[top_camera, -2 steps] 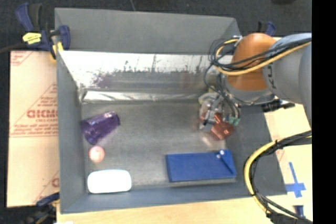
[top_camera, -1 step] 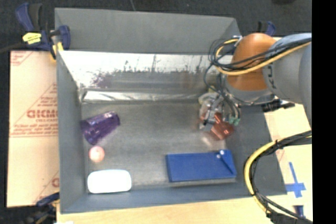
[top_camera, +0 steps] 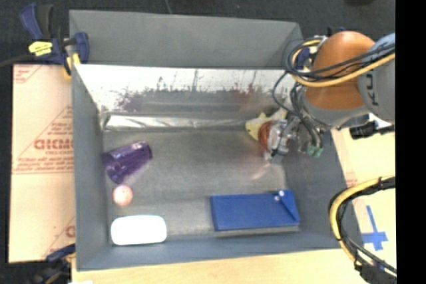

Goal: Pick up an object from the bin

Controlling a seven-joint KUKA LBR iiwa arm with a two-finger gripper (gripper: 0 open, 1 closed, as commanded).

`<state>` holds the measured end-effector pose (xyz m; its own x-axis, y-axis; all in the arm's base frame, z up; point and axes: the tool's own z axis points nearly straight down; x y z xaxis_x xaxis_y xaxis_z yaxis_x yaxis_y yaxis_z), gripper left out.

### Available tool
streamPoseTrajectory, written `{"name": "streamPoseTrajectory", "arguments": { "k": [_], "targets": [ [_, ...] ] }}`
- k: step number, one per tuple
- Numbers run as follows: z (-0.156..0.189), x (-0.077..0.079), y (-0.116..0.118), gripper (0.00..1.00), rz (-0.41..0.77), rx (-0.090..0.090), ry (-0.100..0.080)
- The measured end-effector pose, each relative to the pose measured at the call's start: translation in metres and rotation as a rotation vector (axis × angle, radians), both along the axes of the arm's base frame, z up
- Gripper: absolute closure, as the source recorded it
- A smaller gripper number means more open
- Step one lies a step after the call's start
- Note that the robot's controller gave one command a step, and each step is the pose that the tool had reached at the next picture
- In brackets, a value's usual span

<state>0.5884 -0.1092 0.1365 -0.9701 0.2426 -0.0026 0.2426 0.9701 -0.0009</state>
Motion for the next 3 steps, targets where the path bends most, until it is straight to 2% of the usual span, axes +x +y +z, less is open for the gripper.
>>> {"name": "streamPoseTrajectory", "arguments": {
  "k": [1, 2, 3],
  "targets": [
    [0.106, 0.021, 0.014, 0.0, 0.036, 0.003, 0.004],
    [0.106, 0.021, 0.014, 0.0, 0.036, 0.002, 0.005],
    [0.023, 0.02, 0.127, 1.0, 0.183, 0.004, 0.002]
  ]
}}
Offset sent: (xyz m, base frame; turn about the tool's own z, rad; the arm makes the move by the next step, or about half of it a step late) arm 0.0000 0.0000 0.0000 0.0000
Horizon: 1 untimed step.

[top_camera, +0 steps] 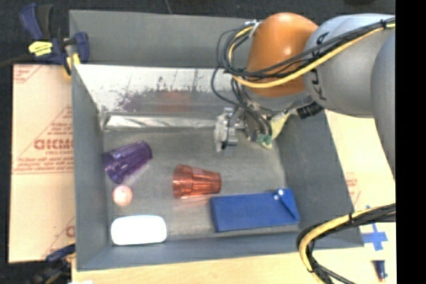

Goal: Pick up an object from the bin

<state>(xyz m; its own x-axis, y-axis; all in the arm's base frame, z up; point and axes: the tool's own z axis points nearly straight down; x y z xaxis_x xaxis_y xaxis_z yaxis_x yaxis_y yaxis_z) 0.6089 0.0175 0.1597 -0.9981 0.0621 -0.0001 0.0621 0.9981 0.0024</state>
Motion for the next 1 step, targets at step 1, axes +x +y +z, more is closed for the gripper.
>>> {"name": "streamPoseTrajectory", "arguments": {
  "k": [1],
  "targets": [
    [0.0005, 0.0004, -0.0004, 0.0, 0.0, 0.0, -0.001]
  ]
}}
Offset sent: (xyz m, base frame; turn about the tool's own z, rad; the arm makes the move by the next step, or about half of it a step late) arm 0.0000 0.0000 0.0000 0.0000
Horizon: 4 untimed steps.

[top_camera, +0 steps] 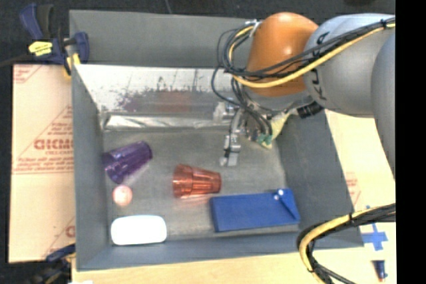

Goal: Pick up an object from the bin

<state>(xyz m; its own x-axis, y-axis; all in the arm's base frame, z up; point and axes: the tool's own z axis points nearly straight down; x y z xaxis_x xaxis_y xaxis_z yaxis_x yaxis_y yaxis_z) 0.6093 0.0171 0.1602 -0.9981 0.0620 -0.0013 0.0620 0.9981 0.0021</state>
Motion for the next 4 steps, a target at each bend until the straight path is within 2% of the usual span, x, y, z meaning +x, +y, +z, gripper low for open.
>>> {"name": "streamPoseTrajectory", "arguments": {
  "k": [1, 2, 3, 4],
  "targets": [
    [0.0, 0.0, 0.0, 0.0, 0.0, 0.0, 0.0],
    [-0.064, -0.04, 0.016, 0.0, 0.037, -0.002, -0.007],
    [-0.086, -0.046, 0.021, 0.0, 0.023, -0.004, -0.011],
    [-0.087, -0.065, 0.034, 0.0, 0.083, -0.004, -0.008]
  ]
}}
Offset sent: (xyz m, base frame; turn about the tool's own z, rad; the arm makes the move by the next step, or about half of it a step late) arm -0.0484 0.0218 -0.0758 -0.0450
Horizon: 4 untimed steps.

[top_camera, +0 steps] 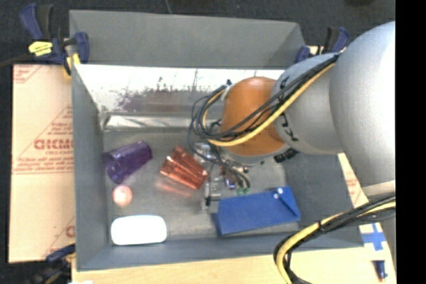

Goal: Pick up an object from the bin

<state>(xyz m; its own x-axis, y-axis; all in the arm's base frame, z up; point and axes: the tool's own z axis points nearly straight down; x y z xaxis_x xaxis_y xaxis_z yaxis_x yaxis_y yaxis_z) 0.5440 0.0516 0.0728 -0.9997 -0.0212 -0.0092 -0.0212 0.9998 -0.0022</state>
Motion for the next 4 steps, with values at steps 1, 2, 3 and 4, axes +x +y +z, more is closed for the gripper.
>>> {"name": "streamPoseTrajectory", "arguments": {
  "k": [1, 2, 3, 4],
  "targets": [
    [-0.002, 0.01, 0.003, 0.0, -0.071, 0.003, -0.007],
    [-0.003, 0.039, 0.03, 1.0, 0.084, 0.0, -0.004],
    [-0.003, 0.039, 0.031, 1.0, 0.083, 0.001, -0.004],
    [-0.003, 0.039, 0.031, 1.0, 0.083, 0.001, -0.004]
  ]
}}
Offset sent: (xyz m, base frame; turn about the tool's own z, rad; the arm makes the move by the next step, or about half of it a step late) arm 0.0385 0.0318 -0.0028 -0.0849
